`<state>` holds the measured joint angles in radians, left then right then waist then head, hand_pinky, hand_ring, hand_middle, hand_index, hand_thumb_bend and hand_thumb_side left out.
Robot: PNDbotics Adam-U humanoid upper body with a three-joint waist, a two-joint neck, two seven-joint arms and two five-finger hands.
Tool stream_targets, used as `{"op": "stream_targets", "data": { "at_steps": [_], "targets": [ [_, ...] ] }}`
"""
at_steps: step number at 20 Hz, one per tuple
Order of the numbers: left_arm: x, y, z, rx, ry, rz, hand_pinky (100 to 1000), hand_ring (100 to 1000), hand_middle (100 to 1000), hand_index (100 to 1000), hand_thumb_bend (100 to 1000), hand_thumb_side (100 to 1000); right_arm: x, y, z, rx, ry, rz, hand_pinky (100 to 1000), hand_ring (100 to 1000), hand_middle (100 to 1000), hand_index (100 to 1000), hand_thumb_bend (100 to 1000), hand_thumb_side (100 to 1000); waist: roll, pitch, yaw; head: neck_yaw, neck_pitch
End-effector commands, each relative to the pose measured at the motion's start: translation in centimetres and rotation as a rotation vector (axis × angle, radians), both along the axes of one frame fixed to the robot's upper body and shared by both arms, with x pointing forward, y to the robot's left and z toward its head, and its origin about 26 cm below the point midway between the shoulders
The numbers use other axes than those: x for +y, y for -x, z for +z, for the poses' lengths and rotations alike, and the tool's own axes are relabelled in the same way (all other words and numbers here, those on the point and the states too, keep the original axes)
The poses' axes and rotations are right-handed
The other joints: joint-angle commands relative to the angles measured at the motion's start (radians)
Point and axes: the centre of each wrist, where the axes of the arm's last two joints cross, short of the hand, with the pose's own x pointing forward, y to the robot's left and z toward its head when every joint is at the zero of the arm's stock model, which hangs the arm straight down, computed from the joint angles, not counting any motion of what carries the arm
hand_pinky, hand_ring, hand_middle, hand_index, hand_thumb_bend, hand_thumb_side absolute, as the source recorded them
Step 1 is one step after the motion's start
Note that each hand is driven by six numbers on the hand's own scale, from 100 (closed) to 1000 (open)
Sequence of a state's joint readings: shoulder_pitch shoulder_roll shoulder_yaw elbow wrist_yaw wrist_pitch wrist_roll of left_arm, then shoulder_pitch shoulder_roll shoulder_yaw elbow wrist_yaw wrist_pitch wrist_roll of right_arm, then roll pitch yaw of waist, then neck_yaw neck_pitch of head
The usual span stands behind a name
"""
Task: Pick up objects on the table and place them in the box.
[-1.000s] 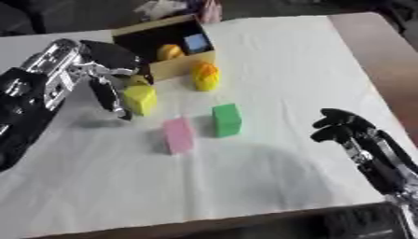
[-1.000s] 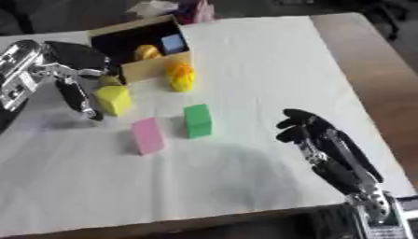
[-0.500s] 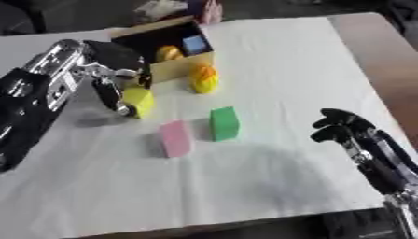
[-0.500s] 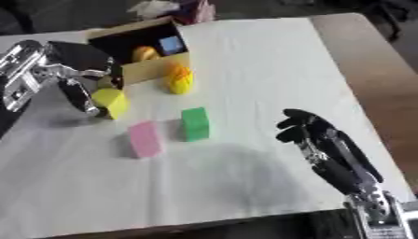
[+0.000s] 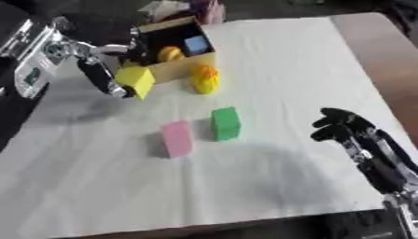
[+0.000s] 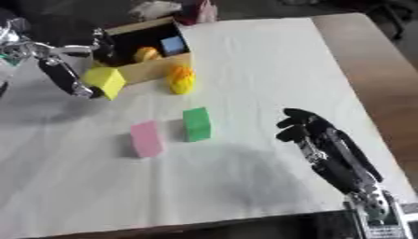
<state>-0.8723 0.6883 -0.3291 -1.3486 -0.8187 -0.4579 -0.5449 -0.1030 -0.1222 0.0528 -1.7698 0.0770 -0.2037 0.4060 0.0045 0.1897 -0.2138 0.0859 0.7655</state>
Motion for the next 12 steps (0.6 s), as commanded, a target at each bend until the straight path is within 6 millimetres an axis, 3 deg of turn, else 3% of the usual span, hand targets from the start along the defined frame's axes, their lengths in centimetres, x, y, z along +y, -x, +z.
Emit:
{"op": "stream_targets", "data": {
  "at_steps": [1,6,9,12],
  "targets": [
    [1.9,-0.3,3.2,-0.098,0.084,0.092,771,723,471,599,325,240,-0.5,0.1,0.6,-0.020,0.017,-0.006,694,657,680,866,100,686,-0.002,-0.018,0.001,-0.001,0.004],
    [3.6,-2.1,4.3,-0.185,0.243,0.254,770,719,484,620,277,200,-0.3,0.1,0.5,-0.016,0.012,-0.002,693,657,680,865,100,689,-0.006,-0.020,-0.004,0.004,0.004],
    [3.6,-3.1,3.1,-0.198,0.286,0.328,775,739,592,725,252,206,-0.2,0.1,0.5,-0.015,0.010,0.005,693,657,679,864,100,691,-0.005,-0.019,-0.011,0.010,0.004],
    [2.8,-4.1,1.4,-0.201,0.305,0.383,777,741,630,759,229,204,0.0,0.1,0.5,-0.013,0.008,0.014,693,656,679,864,100,693,-0.006,-0.019,-0.019,0.017,0.004]
  ]
}}
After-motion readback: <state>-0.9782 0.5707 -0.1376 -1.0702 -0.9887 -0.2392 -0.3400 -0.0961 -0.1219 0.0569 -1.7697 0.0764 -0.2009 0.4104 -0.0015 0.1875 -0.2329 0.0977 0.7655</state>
